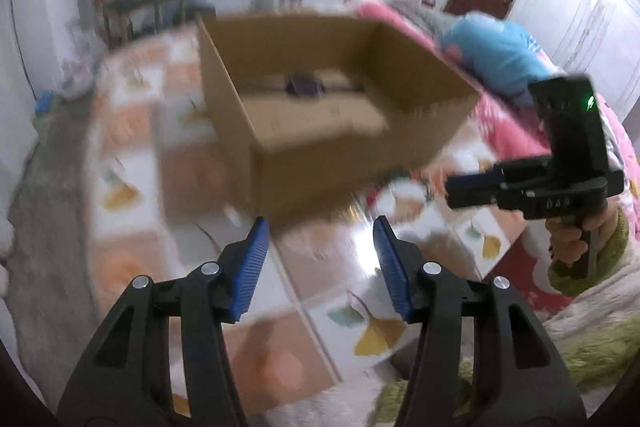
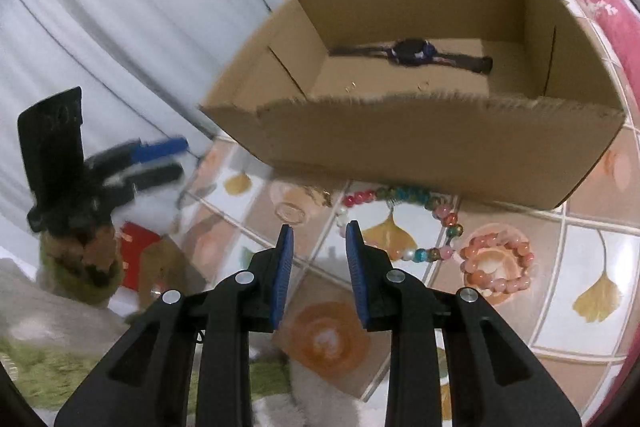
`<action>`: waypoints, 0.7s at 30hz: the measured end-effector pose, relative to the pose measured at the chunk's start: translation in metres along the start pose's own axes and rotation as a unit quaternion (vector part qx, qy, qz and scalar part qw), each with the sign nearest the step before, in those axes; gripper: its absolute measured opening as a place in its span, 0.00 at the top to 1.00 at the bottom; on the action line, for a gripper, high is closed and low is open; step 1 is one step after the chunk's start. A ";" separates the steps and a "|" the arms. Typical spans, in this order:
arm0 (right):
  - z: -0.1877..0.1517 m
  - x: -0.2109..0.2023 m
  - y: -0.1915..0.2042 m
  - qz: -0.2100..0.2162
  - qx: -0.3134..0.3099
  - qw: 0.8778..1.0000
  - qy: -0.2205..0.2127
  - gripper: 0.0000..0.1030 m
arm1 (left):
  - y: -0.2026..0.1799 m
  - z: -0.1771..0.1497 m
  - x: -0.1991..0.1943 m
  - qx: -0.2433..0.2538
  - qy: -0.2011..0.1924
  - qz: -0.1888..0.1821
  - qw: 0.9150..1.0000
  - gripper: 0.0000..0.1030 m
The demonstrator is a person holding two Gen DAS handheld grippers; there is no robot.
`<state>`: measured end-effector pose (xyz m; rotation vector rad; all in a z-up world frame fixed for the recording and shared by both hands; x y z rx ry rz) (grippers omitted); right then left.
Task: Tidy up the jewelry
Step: 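Withdraw the right gripper from the box toward the remaining jewelry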
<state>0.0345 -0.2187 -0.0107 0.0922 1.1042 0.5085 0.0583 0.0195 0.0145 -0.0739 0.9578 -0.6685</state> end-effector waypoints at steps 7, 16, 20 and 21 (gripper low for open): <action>-0.001 0.030 0.008 -0.030 -0.036 0.999 0.010 0.74 | -0.022 -0.017 0.053 0.039 0.000 0.015 0.999 0.60; -0.006 0.044 0.005 -0.039 -0.027 0.999 0.000 0.78 | -0.034 -0.013 0.086 0.087 -0.009 0.049 0.995 0.74; -0.006 0.047 0.000 -0.035 -0.018 0.999 -0.002 0.78 | -0.035 -0.010 0.095 0.098 0.000 0.054 0.994 0.78; -0.006 0.048 0.000 -0.034 -0.017 0.999 -0.002 0.78 | -0.035 -0.010 0.095 0.099 0.001 0.054 0.994 0.79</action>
Point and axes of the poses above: each gripper's, at about its wrist camera, not at the fingertips, and x roughly the way its jaws point, y to its left, z to its top, the point moved 1 cm from there along x, roughly the way its jaws point, and after that the axes turned 8 degrees about -z, right-handed, at the moved point
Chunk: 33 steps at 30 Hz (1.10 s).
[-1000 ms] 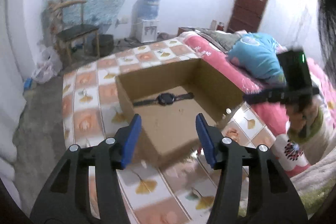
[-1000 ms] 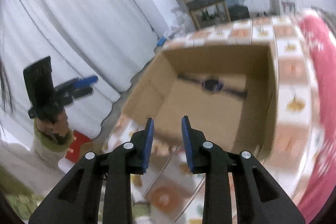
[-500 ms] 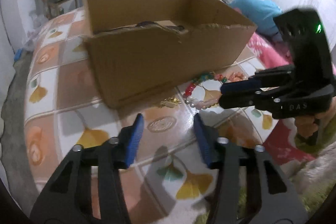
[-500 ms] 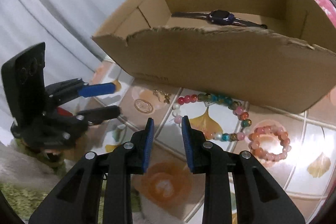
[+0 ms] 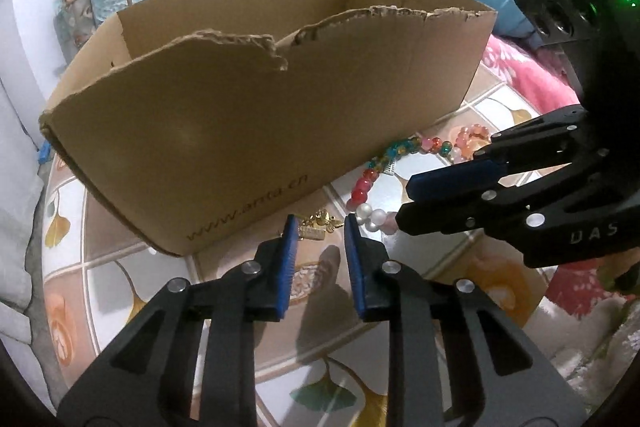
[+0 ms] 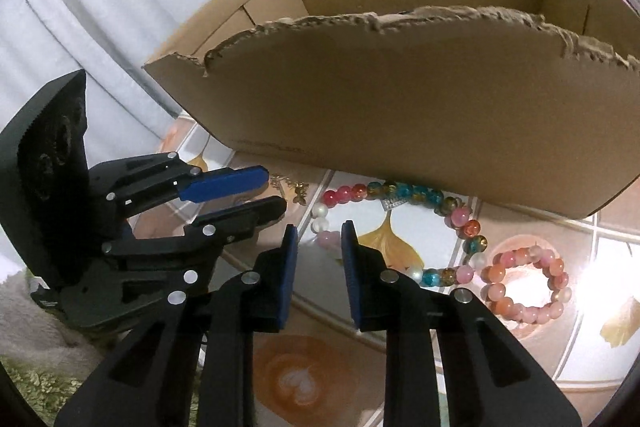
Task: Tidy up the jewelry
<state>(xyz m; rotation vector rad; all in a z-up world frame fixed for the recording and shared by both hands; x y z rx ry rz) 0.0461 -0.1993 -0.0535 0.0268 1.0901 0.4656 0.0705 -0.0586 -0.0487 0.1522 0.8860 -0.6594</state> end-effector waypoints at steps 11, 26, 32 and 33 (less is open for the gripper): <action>-0.004 -0.004 -0.022 0.016 0.015 1.000 0.000 0.78 | 0.004 0.003 0.010 0.013 0.017 0.006 1.000 0.84; -0.005 -0.016 -0.015 0.026 -0.007 1.000 -0.015 0.78 | 0.002 -0.010 -0.002 0.029 0.028 0.013 0.999 0.86; -0.001 -0.008 0.002 0.024 -0.040 0.999 -0.014 0.79 | 0.005 -0.020 -0.011 0.027 0.030 0.020 0.999 0.86; 0.000 -0.006 0.004 0.021 -0.045 0.999 -0.013 0.81 | 0.004 -0.019 -0.011 0.026 0.030 0.019 0.999 0.86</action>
Point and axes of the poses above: each gripper's, at about its wrist camera, not at the fingertips, and x roughly the way its jaws point, y to its left, z to its top, the point moved 1 cm from there along x, roughly the way its jaws point, and after that the axes turned 8 degrees about -z, right-handed, at the moved point
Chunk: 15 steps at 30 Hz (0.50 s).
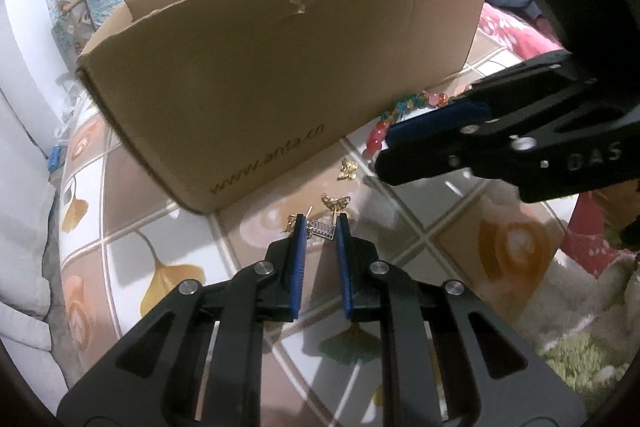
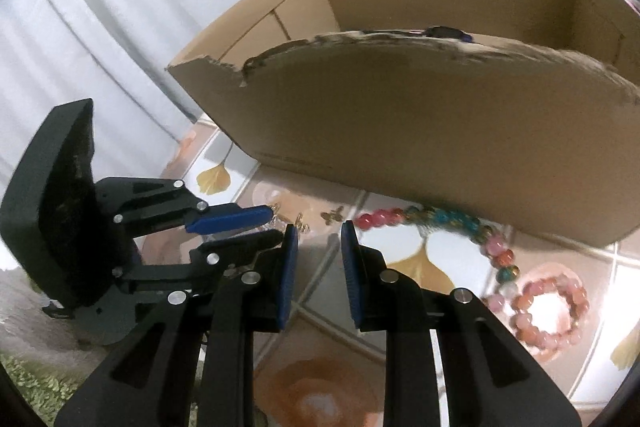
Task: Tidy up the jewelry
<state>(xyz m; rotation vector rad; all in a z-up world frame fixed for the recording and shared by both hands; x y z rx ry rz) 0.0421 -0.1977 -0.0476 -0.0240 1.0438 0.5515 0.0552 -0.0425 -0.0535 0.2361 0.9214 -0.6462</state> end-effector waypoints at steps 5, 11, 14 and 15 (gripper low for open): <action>0.005 0.005 0.010 -0.013 -0.029 1.000 0.003 0.81 | 0.003 -0.006 -0.006 -0.003 -0.002 -0.005 1.000 0.86; 0.004 0.010 0.021 -0.003 -0.039 0.999 0.014 0.82 | 0.004 -0.013 -0.011 0.004 -0.002 -0.017 1.000 0.86; 0.006 0.015 0.025 -0.001 -0.040 0.999 0.021 0.82 | 0.003 -0.016 -0.013 0.007 -0.001 -0.021 1.000 0.86; 0.007 0.017 0.028 -0.001 -0.041 0.999 0.022 0.82 | 0.002 -0.016 -0.013 0.009 -0.002 -0.021 1.000 0.86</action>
Point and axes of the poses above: each gripper's, at about its wrist camera, not at the fingertips, and x roughly the way its jaws point, y to its left, z to its top, the point moved 1 cm from there along x, roughly the way its jaws point, and after that the axes turned 8 degrees about -z, right-handed, at the moved point
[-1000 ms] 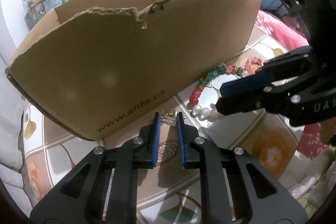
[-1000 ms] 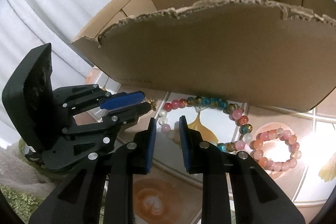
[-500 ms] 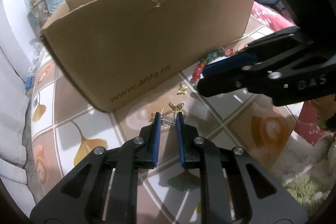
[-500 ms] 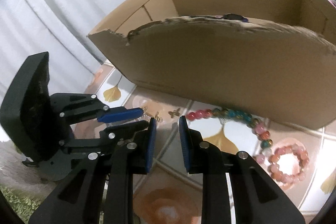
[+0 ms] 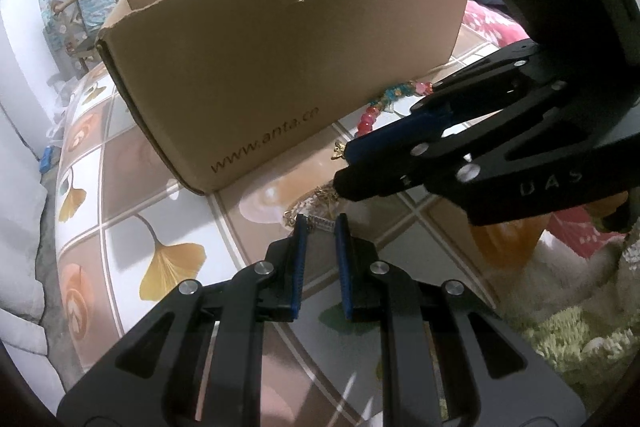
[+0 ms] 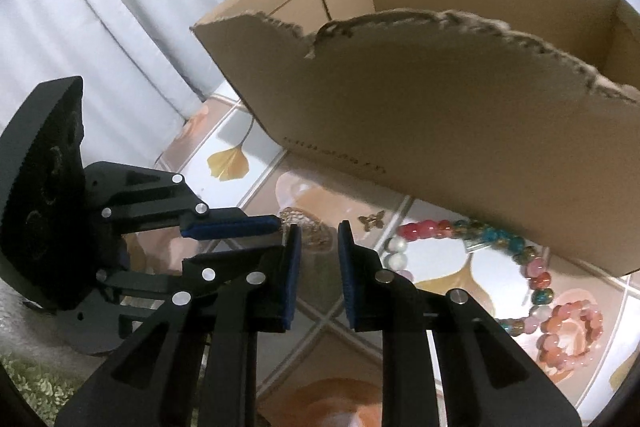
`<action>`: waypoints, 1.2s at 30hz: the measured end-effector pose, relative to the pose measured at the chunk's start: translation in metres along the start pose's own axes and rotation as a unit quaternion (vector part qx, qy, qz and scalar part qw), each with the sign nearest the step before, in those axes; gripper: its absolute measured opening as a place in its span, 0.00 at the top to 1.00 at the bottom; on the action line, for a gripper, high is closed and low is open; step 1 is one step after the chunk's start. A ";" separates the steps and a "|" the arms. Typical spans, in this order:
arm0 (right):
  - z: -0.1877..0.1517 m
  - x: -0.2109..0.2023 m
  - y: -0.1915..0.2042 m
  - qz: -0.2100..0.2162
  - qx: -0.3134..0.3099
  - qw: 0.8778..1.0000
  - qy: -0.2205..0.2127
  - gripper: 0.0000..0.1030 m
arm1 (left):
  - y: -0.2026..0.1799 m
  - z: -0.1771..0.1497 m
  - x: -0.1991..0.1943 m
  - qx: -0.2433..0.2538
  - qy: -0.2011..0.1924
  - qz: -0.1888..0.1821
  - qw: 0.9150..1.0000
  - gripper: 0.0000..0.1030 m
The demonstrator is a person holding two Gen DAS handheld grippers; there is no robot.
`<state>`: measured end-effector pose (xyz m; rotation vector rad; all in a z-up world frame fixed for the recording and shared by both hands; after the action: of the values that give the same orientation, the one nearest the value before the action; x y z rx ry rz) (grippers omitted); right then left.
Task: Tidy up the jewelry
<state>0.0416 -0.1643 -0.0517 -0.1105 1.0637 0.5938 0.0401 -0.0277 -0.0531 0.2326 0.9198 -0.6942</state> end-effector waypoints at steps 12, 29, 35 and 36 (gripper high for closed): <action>0.011 0.022 0.016 -0.030 -0.048 0.998 0.032 0.92 | -0.009 -0.002 0.001 0.017 -0.004 0.004 1.000 0.86; -0.007 0.016 0.008 -0.072 -0.014 0.996 0.047 0.96 | -0.017 -0.001 -0.010 0.031 -0.001 0.004 1.000 0.64; -0.012 0.014 -0.001 -0.065 0.007 0.997 0.041 0.96 | -0.013 0.002 -0.004 0.016 0.008 0.024 1.000 0.61; -0.011 0.016 0.001 -0.063 0.007 0.997 0.040 0.96 | -0.012 0.002 -0.004 0.014 0.008 0.026 1.000 0.61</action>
<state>0.0377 -0.1606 -0.0707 -0.1890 1.1303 0.4702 0.0324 -0.0363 -0.0474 0.2857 0.9165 -0.6585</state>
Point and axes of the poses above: each gripper's, at about its wrist camera, not at the fingertips, and x roughly the way its jaws point, y to its left, z to its top, the point moved 1 cm from there along x, roughly the way its jaws point, and after that the axes turned 8 degrees about -z, right-handed, at the moved point
